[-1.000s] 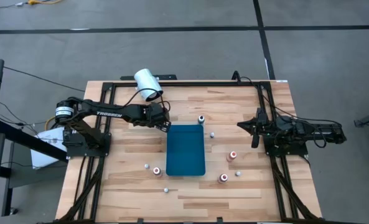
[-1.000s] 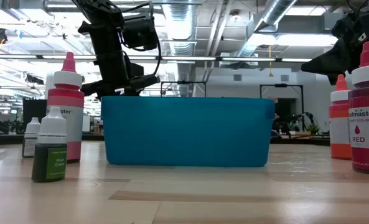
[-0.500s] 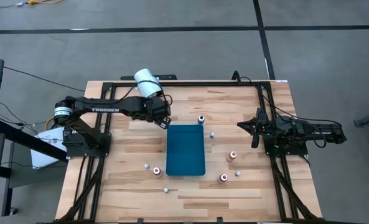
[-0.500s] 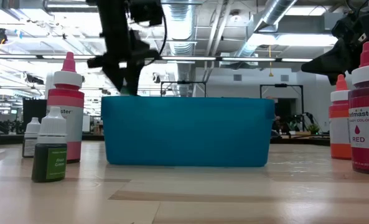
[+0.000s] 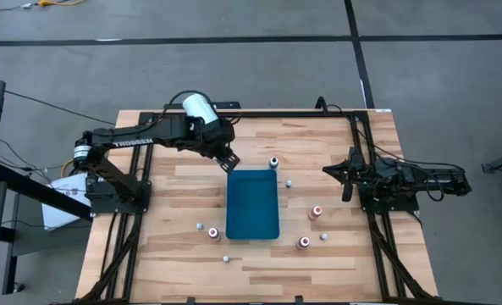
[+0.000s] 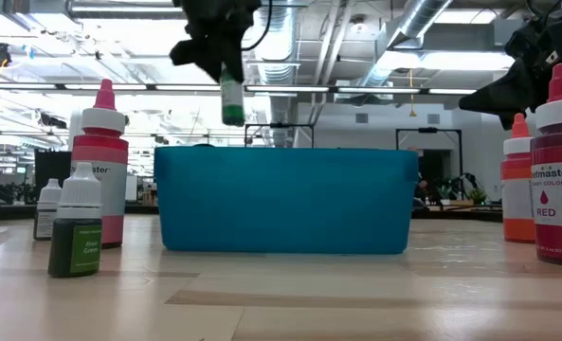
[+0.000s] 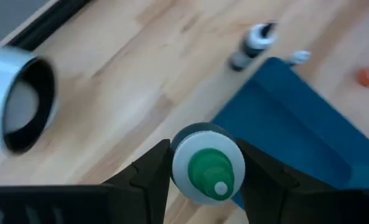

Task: Pick & Place food coloring
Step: Put the large green food coloring bottle into the blue bin

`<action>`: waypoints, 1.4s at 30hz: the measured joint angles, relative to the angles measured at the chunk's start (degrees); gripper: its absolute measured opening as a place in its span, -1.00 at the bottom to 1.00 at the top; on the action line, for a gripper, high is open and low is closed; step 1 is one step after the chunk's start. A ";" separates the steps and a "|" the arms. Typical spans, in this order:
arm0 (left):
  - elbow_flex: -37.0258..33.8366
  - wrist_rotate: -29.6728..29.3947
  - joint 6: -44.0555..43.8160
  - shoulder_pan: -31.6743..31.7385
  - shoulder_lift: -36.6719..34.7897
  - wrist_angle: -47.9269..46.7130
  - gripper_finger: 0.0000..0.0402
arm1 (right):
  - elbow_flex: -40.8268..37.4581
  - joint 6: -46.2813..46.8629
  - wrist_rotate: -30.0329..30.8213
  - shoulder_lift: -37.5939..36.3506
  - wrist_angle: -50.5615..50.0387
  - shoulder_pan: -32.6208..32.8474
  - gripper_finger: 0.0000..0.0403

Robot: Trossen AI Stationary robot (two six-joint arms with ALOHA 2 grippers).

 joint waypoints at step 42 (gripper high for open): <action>-0.58 4.67 -7.89 -3.98 0.04 18.87 -0.23 | 0.00 -0.52 0.00 -0.01 -0.25 0.00 -0.97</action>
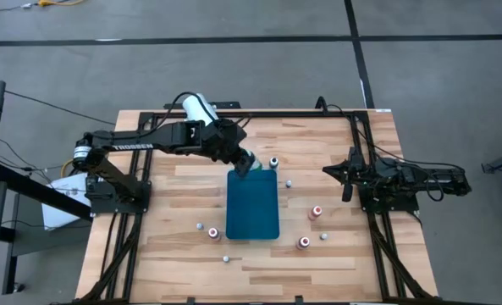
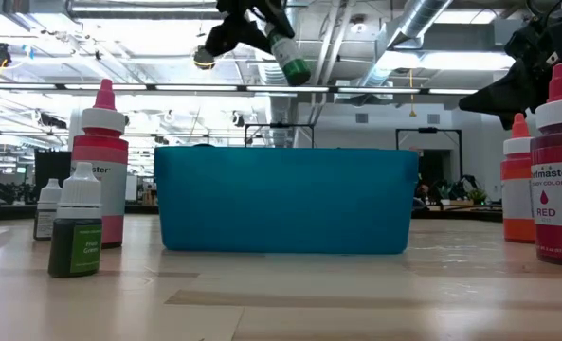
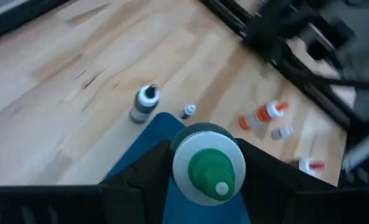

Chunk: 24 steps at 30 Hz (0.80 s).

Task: Pick & Place food coloring
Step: Put the large green food coloring bottle into the blue bin

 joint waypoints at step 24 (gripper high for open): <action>-0.04 -8.59 -2.59 -7.27 5.45 -0.10 -0.23 | 0.00 -0.07 0.02 0.00 -0.42 0.00 -0.97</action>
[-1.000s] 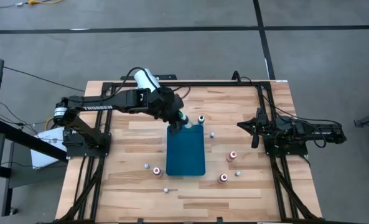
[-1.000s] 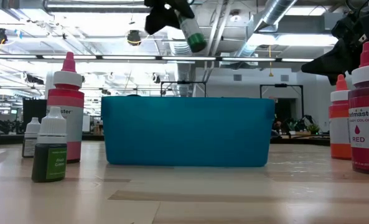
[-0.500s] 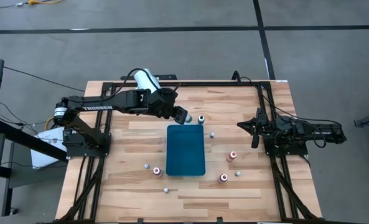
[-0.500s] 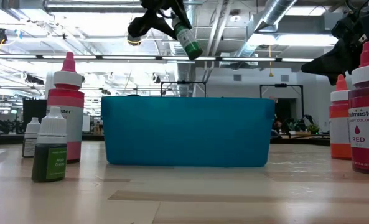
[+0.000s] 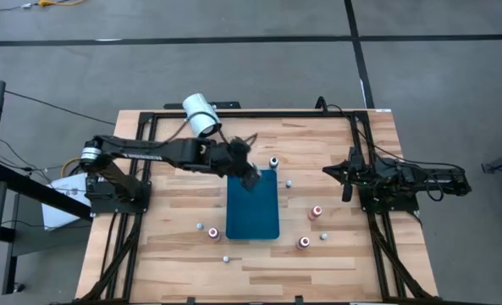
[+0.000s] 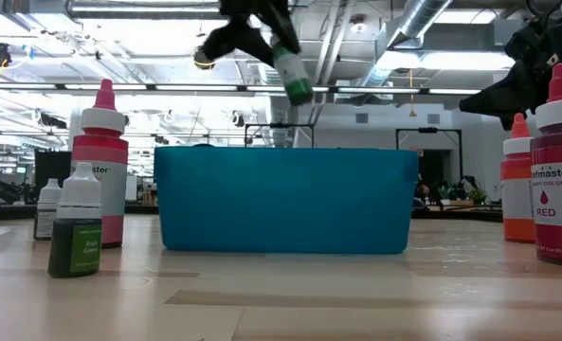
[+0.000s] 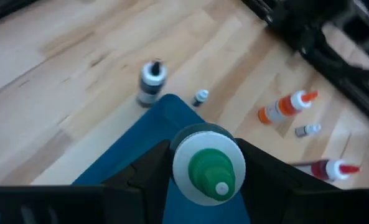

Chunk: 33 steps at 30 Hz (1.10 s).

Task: Pick & Place food coloring
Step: Put the large green food coloring bottle into the blue bin

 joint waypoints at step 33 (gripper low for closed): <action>3.41 -0.39 23.11 0.73 15.91 -4.03 -0.23 | 0.02 0.13 -0.01 0.97 -2.81 -0.39 -0.97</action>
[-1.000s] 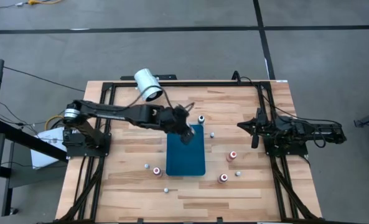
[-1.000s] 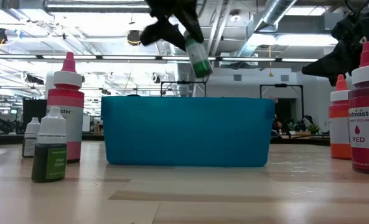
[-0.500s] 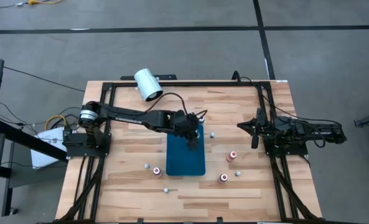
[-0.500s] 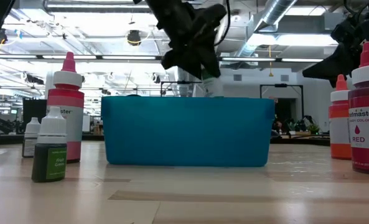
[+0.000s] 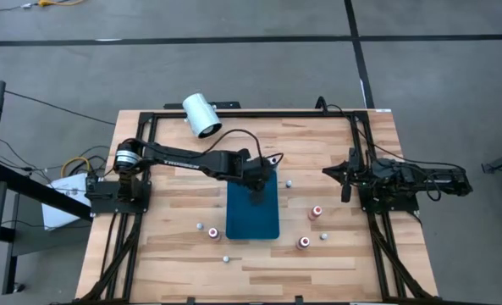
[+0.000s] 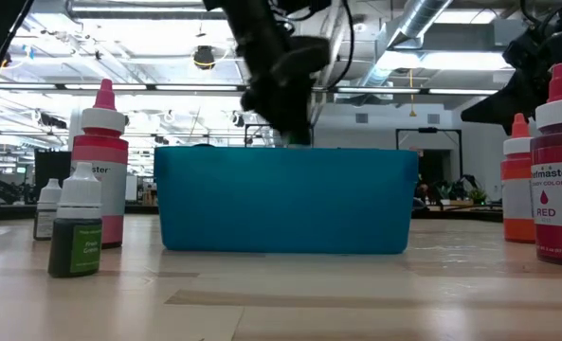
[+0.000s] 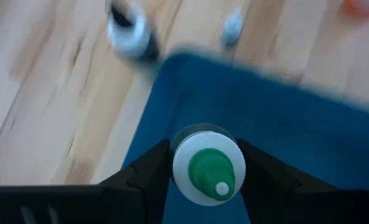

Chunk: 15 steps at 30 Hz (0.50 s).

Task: Pick & Place food coloring
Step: Put the large green food coloring bottle into the blue bin

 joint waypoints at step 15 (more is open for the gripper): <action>-0.35 -2.88 -9.58 -0.55 -0.02 -9.61 -0.23 | 0.00 0.00 0.00 0.00 -1.20 0.00 -0.97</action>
